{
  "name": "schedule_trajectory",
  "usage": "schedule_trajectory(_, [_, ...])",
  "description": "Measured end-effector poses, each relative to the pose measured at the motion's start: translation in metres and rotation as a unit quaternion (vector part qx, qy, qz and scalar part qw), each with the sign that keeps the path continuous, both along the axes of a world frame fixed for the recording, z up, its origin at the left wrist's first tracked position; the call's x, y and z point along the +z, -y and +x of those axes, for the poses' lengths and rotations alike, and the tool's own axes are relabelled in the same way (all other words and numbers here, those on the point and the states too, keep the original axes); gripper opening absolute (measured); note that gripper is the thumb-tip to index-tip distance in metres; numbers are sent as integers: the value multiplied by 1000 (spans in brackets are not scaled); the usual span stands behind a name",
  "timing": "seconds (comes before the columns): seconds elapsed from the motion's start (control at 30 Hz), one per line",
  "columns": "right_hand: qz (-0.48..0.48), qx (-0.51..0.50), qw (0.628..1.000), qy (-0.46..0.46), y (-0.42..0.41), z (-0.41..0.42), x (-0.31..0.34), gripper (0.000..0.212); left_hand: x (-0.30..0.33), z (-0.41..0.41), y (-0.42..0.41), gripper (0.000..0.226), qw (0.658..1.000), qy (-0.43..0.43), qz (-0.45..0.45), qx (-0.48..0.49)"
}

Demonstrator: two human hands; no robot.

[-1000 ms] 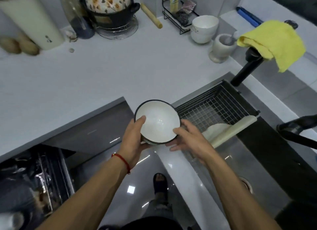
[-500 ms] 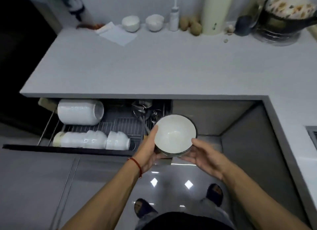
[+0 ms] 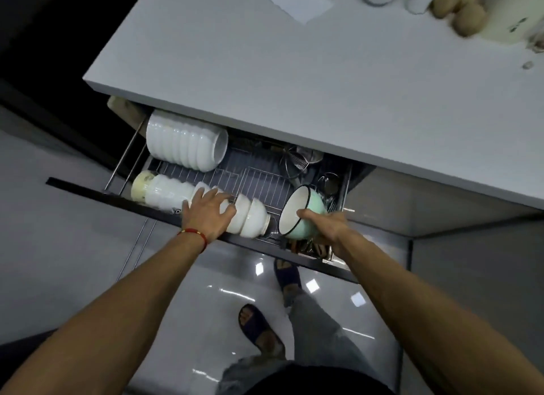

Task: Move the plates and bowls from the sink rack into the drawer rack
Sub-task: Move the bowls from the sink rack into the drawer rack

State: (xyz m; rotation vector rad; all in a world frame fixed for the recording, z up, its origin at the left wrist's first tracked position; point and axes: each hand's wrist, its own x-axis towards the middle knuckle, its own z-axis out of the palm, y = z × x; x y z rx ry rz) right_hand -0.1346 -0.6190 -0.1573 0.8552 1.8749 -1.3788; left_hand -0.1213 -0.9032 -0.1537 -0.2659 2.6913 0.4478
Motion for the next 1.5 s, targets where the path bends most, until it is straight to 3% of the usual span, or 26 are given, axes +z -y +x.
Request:
schedule_trajectory(0.13, [30,19,998,51,26,-21,-51,73,-28,-12,13,51,998,33,-45,-4])
schedule_trajectory(0.23, [53,40,996,56,48,-24,-80,83,-43,-16,18,53,997,58,-54,-23])
schedule_trajectory(0.3, [68,42,996,49,61,-24,-95,78,-51,-13,19,57,994,66,-78,-37])
schedule_trajectory(0.6, [184,144,969,83,98,-31,-126,99,-56,-14,16,76,990,71,-118,-38])
schedule_trajectory(0.73, [174,168,965,100,113,-34,-132,114,-53,-14,15,72,990,62,-120,-40])
schedule_trajectory(1.07, [129,158,972,118,122,-34,-141,119,-52,-14,15,71,989,74,-121,-41])
schedule_trajectory(1.23, [87,156,978,106,109,-28,-126,104,-56,-13,17,70,990,81,-107,-37])
schedule_trajectory(1.33, [105,144,980,91,97,-18,-105,69,-59,-9,18,69,991,87,-93,-51])
schedule_trajectory(1.43, [151,164,975,15,92,-4,-67,32,-55,-8,22,70,991,98,-52,-73])
schedule_trajectory(1.5, [181,126,974,-46,91,10,-36,21,-49,-9,28,69,990,102,-8,-92])
